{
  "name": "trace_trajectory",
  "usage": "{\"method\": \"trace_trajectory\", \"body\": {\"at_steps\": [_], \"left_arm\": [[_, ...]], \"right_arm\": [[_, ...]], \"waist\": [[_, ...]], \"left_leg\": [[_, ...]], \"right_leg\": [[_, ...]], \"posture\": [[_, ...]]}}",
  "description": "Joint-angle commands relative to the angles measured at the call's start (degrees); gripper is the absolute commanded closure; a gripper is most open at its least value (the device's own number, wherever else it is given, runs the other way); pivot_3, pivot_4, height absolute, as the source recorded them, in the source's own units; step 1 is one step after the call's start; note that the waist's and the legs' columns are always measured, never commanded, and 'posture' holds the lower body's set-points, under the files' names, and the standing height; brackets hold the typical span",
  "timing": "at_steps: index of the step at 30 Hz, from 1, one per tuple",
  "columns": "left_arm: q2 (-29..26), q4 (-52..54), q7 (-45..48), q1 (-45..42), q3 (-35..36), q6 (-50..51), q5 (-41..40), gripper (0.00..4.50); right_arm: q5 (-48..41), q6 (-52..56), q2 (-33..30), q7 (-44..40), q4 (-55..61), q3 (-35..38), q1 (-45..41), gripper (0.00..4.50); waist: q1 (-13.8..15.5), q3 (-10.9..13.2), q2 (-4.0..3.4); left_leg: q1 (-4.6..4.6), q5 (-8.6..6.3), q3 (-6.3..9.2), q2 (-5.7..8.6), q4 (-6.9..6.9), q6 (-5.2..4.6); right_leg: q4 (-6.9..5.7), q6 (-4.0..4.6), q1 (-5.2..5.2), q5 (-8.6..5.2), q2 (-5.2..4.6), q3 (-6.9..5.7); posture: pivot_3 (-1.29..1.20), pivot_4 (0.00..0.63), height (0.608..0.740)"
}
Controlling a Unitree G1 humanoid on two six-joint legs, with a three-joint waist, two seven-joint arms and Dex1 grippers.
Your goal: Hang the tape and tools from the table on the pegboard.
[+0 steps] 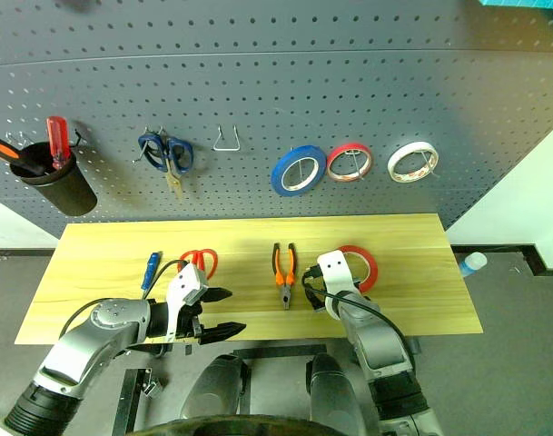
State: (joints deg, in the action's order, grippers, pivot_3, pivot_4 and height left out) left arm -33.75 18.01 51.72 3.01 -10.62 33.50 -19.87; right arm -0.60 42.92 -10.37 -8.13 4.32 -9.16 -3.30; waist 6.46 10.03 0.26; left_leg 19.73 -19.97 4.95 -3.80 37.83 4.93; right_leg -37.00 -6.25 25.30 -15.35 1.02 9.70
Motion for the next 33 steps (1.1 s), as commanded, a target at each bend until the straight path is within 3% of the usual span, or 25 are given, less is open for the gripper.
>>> {"method": "trace_trajectory", "body": {"at_steps": [1, 17, 33], "left_arm": [[-0.7, 2.0, 0.0, 0.4, 0.7, 0.2, -1.1, 0.02], [-1.7, 3.7, -0.2, 0.7, 0.8, 1.8, -2.7, 0.02], [-2.8, 6.8, -1.3, 1.5, 1.6, 3.7, -4.5, 0.02]], "right_arm": [[0.4, -1.1, 0.2, 0.5, 2.3, 0.9, -0.3, 0.0], [0.8, -1.9, 0.2, 1.1, -2.5, 3.2, -3.6, 0.0], [1.1, 2.3, -0.1, -1.2, -8.0, 0.5, -3.1, 0.0]], "waist": [[0.0, 0.1, 0.0], [-0.1, 0.4, -0.12], [-0.2, 1.0, 0.03]], "left_leg": [[0.02, 0.0, 0.0, 0.0, 0.0, 0.0], [0.35, 0.0, 0.0, 0.0, 0.02, 0.0], [0.4, 0.0, 0.01, -0.01, 0.02, 0.0]], "right_leg": [[0.0, 0.0, 0.02, 0.0, 0.0, 0.0], [0.02, 0.0, 0.27, 0.0, 0.0, 0.0], [0.02, 0.0, 0.33, 0.0, -0.01, 0.0]], "posture": [[0.32, 0.162, 0.727], [0.32, 0.175, 0.727], [0.34, 0.189, 0.727]]}}
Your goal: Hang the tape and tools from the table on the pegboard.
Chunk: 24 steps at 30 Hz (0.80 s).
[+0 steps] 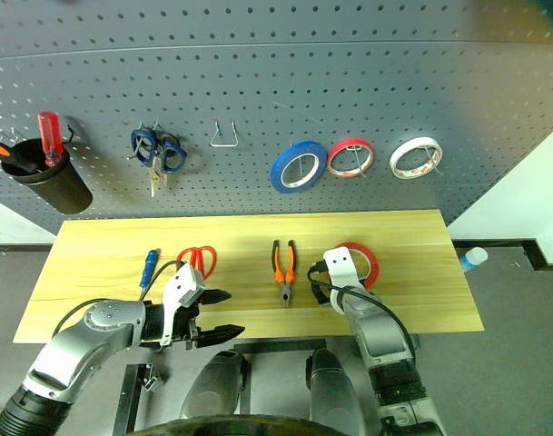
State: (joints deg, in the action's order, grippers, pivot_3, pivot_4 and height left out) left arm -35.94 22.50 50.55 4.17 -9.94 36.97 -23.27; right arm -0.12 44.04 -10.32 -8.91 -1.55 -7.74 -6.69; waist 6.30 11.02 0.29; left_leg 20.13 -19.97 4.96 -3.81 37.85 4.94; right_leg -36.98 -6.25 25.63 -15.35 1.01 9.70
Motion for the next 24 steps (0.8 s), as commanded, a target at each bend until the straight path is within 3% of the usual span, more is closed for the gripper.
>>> {"method": "trace_trajectory", "body": {"at_steps": [1, 12, 15, 24], "left_arm": [[-0.6, 2.4, -0.2, 0.3, 1.0, 0.3, -1.2, 0.02], [-0.9, 3.7, -1.0, 0.4, 1.1, 1.1, -2.0, 0.02], [-0.9, 3.5, -1.0, 0.3, 1.1, 1.1, -2.0, 0.0], [-0.6, 2.9, -1.0, -0.3, 1.1, 0.9, -1.9, 0.0]], "right_arm": [[0.8, 1.2, -0.1, -0.4, -2.5, -1.0, 0.3, 0.0], [0.4, -1.3, -0.2, -0.9, -5.1, 0.2, -0.2, 0.0], [0.2, -2.1, -0.2, -0.7, -5.1, 1.0, -0.1, 0.6], [0.6, -2.7, -0.5, -0.6, -5.6, 1.3, -0.3, 3.38]], "waist": [[0.0, 0.0, 0.0], [-0.8, 0.0, 0.11], [-0.8, 0.0, 0.11], [-0.8, 0.0, 0.11]], "left_leg": [[-0.01, 0.0, 0.0, 0.0, 0.0, 0.0], [-0.11, 0.0, 0.0, 0.0, 0.01, 0.0], [-0.11, 0.0, 0.0, 0.0, 0.01, 0.0], [-0.1, 0.0, 0.0, 0.0, 0.01, 0.0]], "right_leg": [[0.0, 0.0, 0.0, 0.0, 0.0, 0.0], [0.0, 0.0, -0.11, 0.0, 0.0, 0.0], [0.0, 0.0, -0.11, 0.0, 0.0, 0.0], [0.01, 0.0, -0.11, 0.0, -0.01, 0.0]], "posture": [[0.34, 0.189, 0.727], [0.34, 0.192, 0.727], [0.34, 0.19, 0.727], [0.34, 0.184, 0.727]]}}
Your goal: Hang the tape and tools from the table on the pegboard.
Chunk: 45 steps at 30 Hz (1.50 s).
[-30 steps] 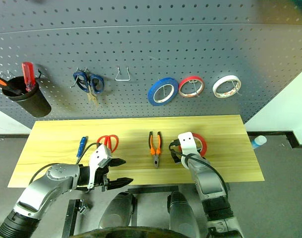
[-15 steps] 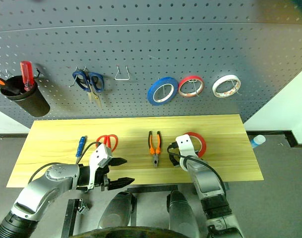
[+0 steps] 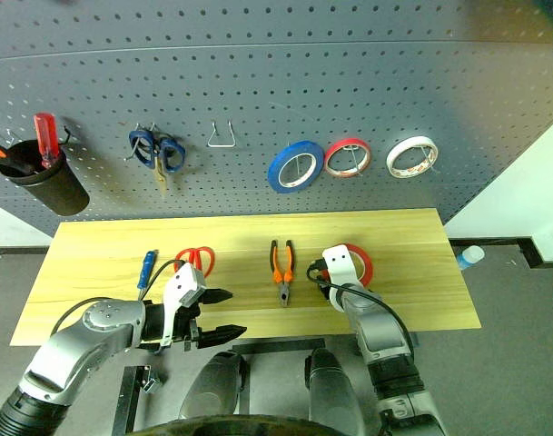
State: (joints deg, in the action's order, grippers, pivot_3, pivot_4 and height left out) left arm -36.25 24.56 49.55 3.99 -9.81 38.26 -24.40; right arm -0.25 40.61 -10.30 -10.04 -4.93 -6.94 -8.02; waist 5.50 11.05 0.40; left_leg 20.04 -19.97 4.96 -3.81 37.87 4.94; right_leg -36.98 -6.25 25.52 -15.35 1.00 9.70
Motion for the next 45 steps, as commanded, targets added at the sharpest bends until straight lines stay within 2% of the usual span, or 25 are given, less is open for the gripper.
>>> {"method": "trace_trajectory", "body": {"at_steps": [1, 2, 8, 12, 16, 21, 27, 32, 34, 40, 45], "left_arm": [[-0.3, 0.7, 0.0, -0.2, 1.0, -0.5, -0.8, 0.0], [-0.3, 0.6, 0.1, -0.2, 0.9, -0.5, -0.8, 0.0], [0.0, -0.1, 0.2, -0.7, 0.8, -0.9, -0.6, 0.0], [0.7, -1.4, -0.2, -1.6, 2.5, -2.2, -0.9, 0.0], [2.0, -2.7, 0.4, -2.5, 5.5, -5.1, -2.4, 0.0], [2.5, -4.1, 2.0, -3.1, 6.7, -8.1, -2.8, 0.0], [3.8, -7.1, 4.3, -4.7, 6.6, -12.5, -2.9, 0.0], [6.9, -8.5, 6.5, -5.2, 8.3, -19.6, -4.3, 0.0], [8.5, -9.1, 7.2, -4.5, 9.3, -22.7, -4.9, 0.0], [12.3, -11.6, 7.4, -5.0, 10.4, -27.7, -5.5, 0.0], [15.5, -13.9, 7.1, -6.4, 10.7, -31.2, -5.5, 0.0]], "right_arm": [[0.7, 0.8, -0.5, 0.5, -2.1, 0.5, 1.0, 3.65], [0.7, 0.7, -0.5, 0.4, -2.0, 0.5, 1.0, 3.77], [0.3, 0.2, -0.6, 0.4, -0.8, 1.3, 1.5, 3.77], [-0.2, 0.3, -1.3, 0.1, 4.5, 2.4, 3.2, 3.77], [-0.6, 2.6, -3.4, -0.8, 18.0, 3.8, 7.8, 3.77], [-3.5, 14.9, -5.4, -1.7, 43.3, 8.4, 13.4, 3.78], [-4.1, 24.5, -4.6, -0.1, 56.8, 11.4, 16.1, 3.78], [-3.6, 26.2, -3.6, 1.6, 60.4, 10.4, 17.6, 3.78], [-3.7, 21.3, -3.5, 1.3, 61.5, 10.0, 19.0, 3.78], [-7.3, 2.4, 2.8, 0.0, 64.2, 11.4, 24.7, 3.78], [-5.5, -10.3, 3.0, 0.4, 61.9, 8.2, 21.3, 3.78]], "waist": [[0.0, 0.0, 0.0], [0.0, 0.0, 0.0], [0.0, 0.0, 0.0], [0.1, 0.0, 0.0], [0.2, 0.1, -0.09], [0.1, 0.1, -0.11], [0.2, 0.0, -0.03], [-0.2, 0.0, 0.0], [-0.2, 0.0, 0.02], [-0.3, -0.2, 0.06], [-0.4, -0.3, 0.17]], "left_leg": [[0.0, 0.0, 0.0, 0.0, 0.0, 0.0], [0.0, 0.0, 0.0, 0.0, 0.0, 0.0], [0.01, 0.0, 0.0, 0.0, 0.0, 0.0], [0.06, 0.0, 0.0, 0.0, 0.0, 0.0], [0.37, 0.0, 0.0, 0.01, 0.01, 0.01], [0.42, 0.01, 0.0, 0.0, 0.0, 0.01], [0.43, 0.01, 0.0, 0.01, 0.05, 0.01], [0.4, 0.01, -0.01, 0.01, 0.07, 0.02], [0.4, 0.01, -0.02, 0.01, 0.07, 0.02], [0.39, 0.0, -0.02, 0.01, 0.12, 0.01], [0.22, 0.01, -0.02, 0.02, 0.3, 0.02]], "right_leg": [[0.0, 0.0, 0.0, 0.0, 0.0, 0.0], [0.0, 0.0, 0.0, 0.0, 0.0, 0.0], [0.0, 0.0, 0.0, 0.0, 0.0, 0.0], [0.02, 0.0, 0.03, 0.0, 0.0, 0.0], [0.01, -0.01, 0.32, 0.01, -0.02, 0.0], [-0.05, -0.04, 0.45, 0.03, -0.02, -0.01], [0.0, -0.01, 0.39, 0.01, -0.02, -0.01], [-0.02, -0.01, 0.37, 0.02, -0.04, -0.01], [-0.03, -0.01, 0.37, 0.03, -0.04, -0.01], [-0.03, -0.03, 0.31, 0.04, -0.04, -0.02], [-0.03, 0.04, 0.05, 0.09, -0.05, -0.02]], "posture": [[0.34, 0.184, 0.727], [0.34, 0.183, 0.727], [0.33, 0.178, 0.727], [0.33, 0.174, 0.727], [0.33, 0.167, 0.727], [0.31, 0.151, 0.727], [0.27, 0.141, 0.727], [0.25, 0.133, 0.727], [0.24, 0.129, 0.727], [0.22, 0.116, 0.727], [0.22, 0.107, 0.727]]}}
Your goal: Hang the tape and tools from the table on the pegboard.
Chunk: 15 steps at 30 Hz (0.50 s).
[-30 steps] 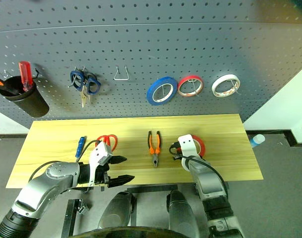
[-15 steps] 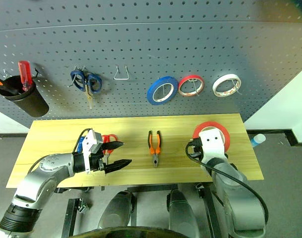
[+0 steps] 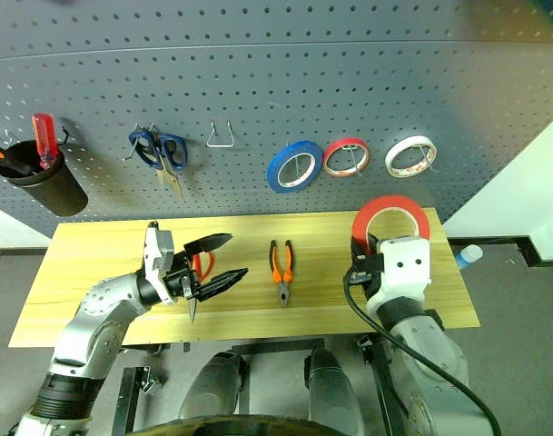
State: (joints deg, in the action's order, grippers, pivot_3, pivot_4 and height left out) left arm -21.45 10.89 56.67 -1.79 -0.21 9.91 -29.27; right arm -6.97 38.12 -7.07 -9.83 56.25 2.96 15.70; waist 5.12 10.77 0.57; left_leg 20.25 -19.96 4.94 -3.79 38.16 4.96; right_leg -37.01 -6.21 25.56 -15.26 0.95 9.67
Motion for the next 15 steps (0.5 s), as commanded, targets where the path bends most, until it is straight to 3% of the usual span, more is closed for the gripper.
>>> {"method": "trace_trajectory", "body": {"at_steps": [1, 7, 15], "left_arm": [[1.2, -0.6, -0.4, -0.8, 1.3, -3.5, -0.4, 0.0], [1.9, -0.8, -1.9, -1.1, 0.4, -4.6, 0.6, 0.0], [0.8, 1.7, -3.4, 0.4, 0.6, -3.8, 0.3, 0.0]], "right_arm": [[1.4, -8.8, -0.3, 0.3, -0.2, -2.2, -3.6, 3.78], [2.6, -12.4, -1.0, 0.8, -8.0, -3.6, -11.2, 3.78], [3.1, -13.9, -3.2, 0.2, -16.6, -2.7, -14.8, 3.78]], "waist": [[-0.1, -0.1, 0.0], [0.1, -0.6, 0.06], [0.4, -0.9, 0.09]], "left_leg": [[-0.06, 0.0, 0.0, 0.0, 0.0, 0.0], [-0.15, 0.01, 0.0, 0.0, 0.0, 0.01], [-0.15, 0.01, 0.0, 0.0, 0.0, 0.0]], "right_leg": [[-0.01, 0.02, -0.04, 0.01, 0.0, 0.0], [-0.03, 0.03, -0.13, 0.03, 0.01, 0.0], [-0.03, 0.04, -0.13, 0.03, 0.01, 0.0]], "posture": [[0.22, 0.107, 0.727], [0.24, 0.102, 0.727], [0.27, 0.104, 0.727]]}}
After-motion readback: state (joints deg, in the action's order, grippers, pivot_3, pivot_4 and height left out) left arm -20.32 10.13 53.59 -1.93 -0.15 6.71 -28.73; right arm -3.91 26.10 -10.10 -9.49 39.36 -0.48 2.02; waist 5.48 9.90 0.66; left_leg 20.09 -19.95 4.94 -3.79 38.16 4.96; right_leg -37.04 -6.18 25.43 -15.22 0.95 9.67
